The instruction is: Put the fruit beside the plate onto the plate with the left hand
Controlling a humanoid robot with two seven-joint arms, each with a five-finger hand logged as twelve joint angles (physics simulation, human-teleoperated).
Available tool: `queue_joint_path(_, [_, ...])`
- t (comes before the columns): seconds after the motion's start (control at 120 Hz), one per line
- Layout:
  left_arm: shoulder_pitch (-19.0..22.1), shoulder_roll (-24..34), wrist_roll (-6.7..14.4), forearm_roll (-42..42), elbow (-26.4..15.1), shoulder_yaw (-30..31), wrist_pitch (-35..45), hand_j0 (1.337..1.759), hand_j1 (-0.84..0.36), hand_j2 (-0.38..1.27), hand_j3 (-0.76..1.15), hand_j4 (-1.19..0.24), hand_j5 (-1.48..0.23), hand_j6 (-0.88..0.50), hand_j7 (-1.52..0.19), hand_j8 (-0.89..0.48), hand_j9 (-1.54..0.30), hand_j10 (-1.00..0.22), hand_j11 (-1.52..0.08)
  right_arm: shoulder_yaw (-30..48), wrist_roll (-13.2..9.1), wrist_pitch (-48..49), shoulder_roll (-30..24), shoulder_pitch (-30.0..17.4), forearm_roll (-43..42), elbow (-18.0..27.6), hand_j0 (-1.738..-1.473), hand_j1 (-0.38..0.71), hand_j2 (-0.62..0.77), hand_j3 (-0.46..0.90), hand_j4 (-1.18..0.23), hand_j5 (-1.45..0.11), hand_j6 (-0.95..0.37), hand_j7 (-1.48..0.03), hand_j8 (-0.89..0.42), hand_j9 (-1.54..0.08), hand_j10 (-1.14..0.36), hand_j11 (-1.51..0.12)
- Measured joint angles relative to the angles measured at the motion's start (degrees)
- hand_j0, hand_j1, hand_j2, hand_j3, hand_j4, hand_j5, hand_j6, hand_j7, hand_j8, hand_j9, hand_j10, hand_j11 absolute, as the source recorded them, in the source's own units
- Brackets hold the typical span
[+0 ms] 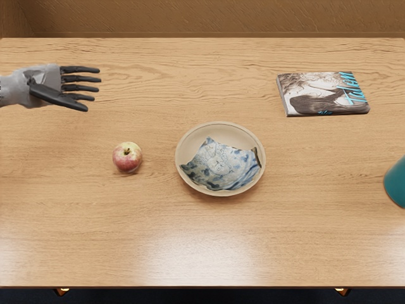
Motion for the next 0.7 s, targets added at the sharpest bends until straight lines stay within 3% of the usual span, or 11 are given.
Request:
queue_joint_path(0.158, [0.0,0.1,0.2,0.3,-1.6,0.1,0.0,1.658,0.05,0.05,0.0,-0.25,-0.32,-0.25,-0.32,-0.25,-0.32,-0.25,-0.32,-0.1,-0.2,0.0,0.0,-0.3,0.0,0.0,-1.658,-0.31,-0.01,0.0,-0.03,-0.05,-0.03,-0.05,-0.03,-0.05,-0.03,-0.05])
queue_joint_path(0.25, [-0.1,0.4,1.8,0.4,-2.9,0.1,0.0,1.658,0.05,0.05,0.0,-0.25,-0.32,-0.25,-0.32,-0.25,-0.32,-0.25,-0.32,-0.1,-0.3,0.0,0.0,-0.4,0.0,0.0,-1.658,-0.31,-0.01,0.0,-0.03,-0.05,-0.03,-0.05,-0.03,-0.05,-0.03,-0.05])
queue_joint_path(0.383, [-2.0,0.8,3.4,3.9,-9.3,-0.2,0.0,1.658,0.05,0.05,0.0,-0.25,-0.32,-0.25,-0.32,-0.25,-0.32,-0.25,-0.32,-0.1,-0.3,0.0,0.0,-0.5,0.0,0.0,-1.658,-0.31,-0.01,0.0,-0.03,-0.05,-0.03,-0.05,-0.03,-0.05,-0.03,-0.05])
queue_joint_path(0.567, [-6.3,1.5,4.0,19.4,-17.8,0.0,0.4,1.658,0.05,0.05,0.0,-0.25,-0.32,-0.25,-0.32,-0.25,-0.32,-0.25,-0.32,-0.1,-0.4,0.0,0.0,-0.5,0.0,0.0,-1.658,-0.31,-0.01,0.0,-0.03,-0.05,-0.03,-0.05,-0.03,-0.05,-0.03,-0.05])
queue_joint_path(0.65, [-12.1,4.1,4.0,22.8,-23.0,5.1,6.1,1.658,0.05,0.05,0.0,-0.25,-0.32,-0.25,-0.32,-0.25,-0.32,-0.25,-0.32,-0.1,-0.4,0.0,0.0,-0.5,0.0,0.0,-1.658,-0.31,-0.01,0.0,-0.03,-0.05,-0.03,-0.05,-0.03,-0.05,-0.03,-0.05])
queue_joint_path(0.7, [-18.5,4.5,4.0,23.8,-26.2,10.5,11.1,1.658,0.05,0.05,0.0,-0.25,-0.32,-0.25,-0.32,-0.25,-0.32,-0.25,-0.32,-0.1,-0.4,0.0,0.0,-0.5,0.0,0.0,-1.658,-0.31,-0.01,0.0,-0.03,-0.05,-0.03,-0.05,-0.03,-0.05,-0.03,-0.05])
